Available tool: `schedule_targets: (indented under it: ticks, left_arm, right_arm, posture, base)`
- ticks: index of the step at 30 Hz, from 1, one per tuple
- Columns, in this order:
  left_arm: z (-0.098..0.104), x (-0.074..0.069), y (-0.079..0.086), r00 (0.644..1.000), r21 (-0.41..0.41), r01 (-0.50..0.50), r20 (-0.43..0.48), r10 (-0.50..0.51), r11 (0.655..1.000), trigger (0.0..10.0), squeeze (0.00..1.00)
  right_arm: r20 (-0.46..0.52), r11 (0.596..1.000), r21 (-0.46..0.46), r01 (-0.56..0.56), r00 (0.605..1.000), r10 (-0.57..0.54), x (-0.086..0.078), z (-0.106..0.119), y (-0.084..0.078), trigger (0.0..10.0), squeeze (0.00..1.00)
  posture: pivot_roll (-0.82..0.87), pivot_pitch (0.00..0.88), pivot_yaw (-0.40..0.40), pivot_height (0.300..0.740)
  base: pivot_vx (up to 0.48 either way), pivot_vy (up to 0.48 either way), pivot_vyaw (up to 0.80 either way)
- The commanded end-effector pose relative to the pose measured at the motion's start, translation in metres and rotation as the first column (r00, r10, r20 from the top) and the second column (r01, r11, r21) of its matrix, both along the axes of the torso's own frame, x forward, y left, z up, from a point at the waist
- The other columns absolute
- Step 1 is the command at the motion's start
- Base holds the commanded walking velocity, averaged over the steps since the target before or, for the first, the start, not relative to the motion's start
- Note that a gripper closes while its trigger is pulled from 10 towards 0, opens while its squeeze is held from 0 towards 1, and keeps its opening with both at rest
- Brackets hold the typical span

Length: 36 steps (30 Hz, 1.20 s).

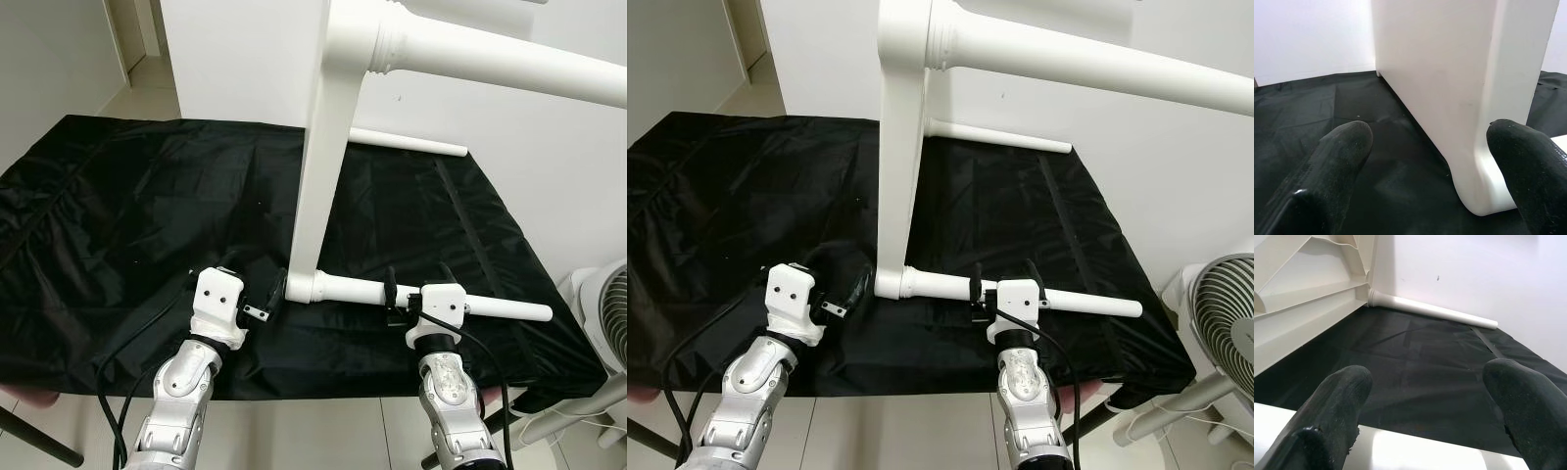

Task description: Building children table

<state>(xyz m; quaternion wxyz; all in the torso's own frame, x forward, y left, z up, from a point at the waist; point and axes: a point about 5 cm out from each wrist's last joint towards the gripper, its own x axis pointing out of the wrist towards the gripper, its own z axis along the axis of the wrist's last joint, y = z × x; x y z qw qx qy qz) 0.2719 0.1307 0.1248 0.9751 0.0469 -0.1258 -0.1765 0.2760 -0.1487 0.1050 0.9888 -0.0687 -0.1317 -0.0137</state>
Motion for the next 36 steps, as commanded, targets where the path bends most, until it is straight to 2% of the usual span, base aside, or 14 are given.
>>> schedule_targets:
  ticks: [1, 8, 12, 20, 25, 28, 31, 33, 36]
  left_arm:
    - [-0.004, 0.0, 0.003, 1.0, 0.028, 0.019, -0.024, -0.018, 0.999, 10.0, 0.0]
    - [-0.004, 0.002, 0.003, 0.999, 0.034, 0.027, -0.033, -0.026, 0.999, 10.0, 0.0]
    - [-0.005, 0.004, -0.001, 0.995, 0.039, 0.075, -0.071, -0.073, 0.996, 10.0, 0.0]
    - [-0.004, 0.003, -0.009, 0.988, 0.036, 0.138, -0.081, -0.135, 0.99, 10.0, 0.0]
    - [-0.01, -0.002, -0.01, 0.978, 0.043, 0.18, -0.112, -0.174, 0.983, 10.0, 0.0]
    - [-0.011, -0.001, -0.009, 0.98, 0.026, 0.16, -0.125, -0.156, 0.987, 10.0, 0.0]
    - [-0.012, 0.001, -0.009, 0.983, 0.043, 0.14, -0.124, -0.134, 0.989, 10.0, 0.0]
    - [-0.009, 0.005, -0.009, 0.984, 0.016, 0.132, -0.126, -0.129, 0.991, 10.0, 0.0]
    - [-0.008, 0.011, -0.011, 0.985, 0.021, 0.114, -0.13, -0.11, 0.993, 10.0, 0.0]
  right_arm:
    - [-0.01, 1.0, 0.002, -0.009, 1.0, 0.009, 0.003, -0.003, 0.003, 10.0, 0.0]
    - [-0.011, 1.0, 0.004, -0.013, 1.0, 0.013, 0.005, -0.004, 0.005, 10.0, 0.0]
    - [0.006, 1.0, 0.007, -0.011, 1.0, 0.011, 0.011, 0.0, 0.006, 10.0, 0.0]
    - [0.008, 1.0, 0.007, -0.001, 1.0, 0.001, 0.013, -0.001, 0.003, 10.0, 0.0]
    - [0.034, 1.0, 0.016, 0.016, 0.999, -0.017, 0.016, 0.005, 0.003, 10.0, 0.0]
    - [0.018, 1.0, 0.002, 0.003, 1.0, -0.003, 0.015, 0.001, 0.001, 10.0, 0.0]
    - [0.023, 1.0, -0.003, -0.002, 1.0, 0.002, 0.018, 0.002, 0.001, 10.0, 0.0]
    - [0.048, 1.0, -0.007, -0.012, 0.999, 0.012, 0.024, 0.011, 0.003, 10.0, 0.0]
    - [0.063, 1.0, -0.008, -0.021, 0.998, 0.021, 0.03, 0.016, 0.002, 10.0, 0.0]
  posture:
    - [0.02, 0.0, -0.036, 0.74]
    - [0.03, 0.0, -0.031, 0.74]
    - [0.04, 0.0, -0.025, 0.74]
    - [0.04, 0.0, -0.017, 0.74]
    - [0.03, 0.0, -0.015, 0.74]
    - [0.03, 0.0, -0.016, 0.74]
    - [0.03, 0.0, -0.013, 0.74]
    - [0.02, 0.0, -0.007, 0.74]
    - [0.0, 0.0, 0.014, 0.74]
  base:
    - [0.0, 0.0, 0.0]
    - [0.0, 0.0, 0.0]
    - [0.0, 0.0, 0.0]
    - [0.0, 0.0, 0.0]
    - [0.0, 0.0, 0.0]
    - [0.0, 0.0, 0.0]
    - [0.0, 0.0, 0.0]
    - [0.0, 0.0, 0.0]
    - [0.0, 0.0, 0.0]
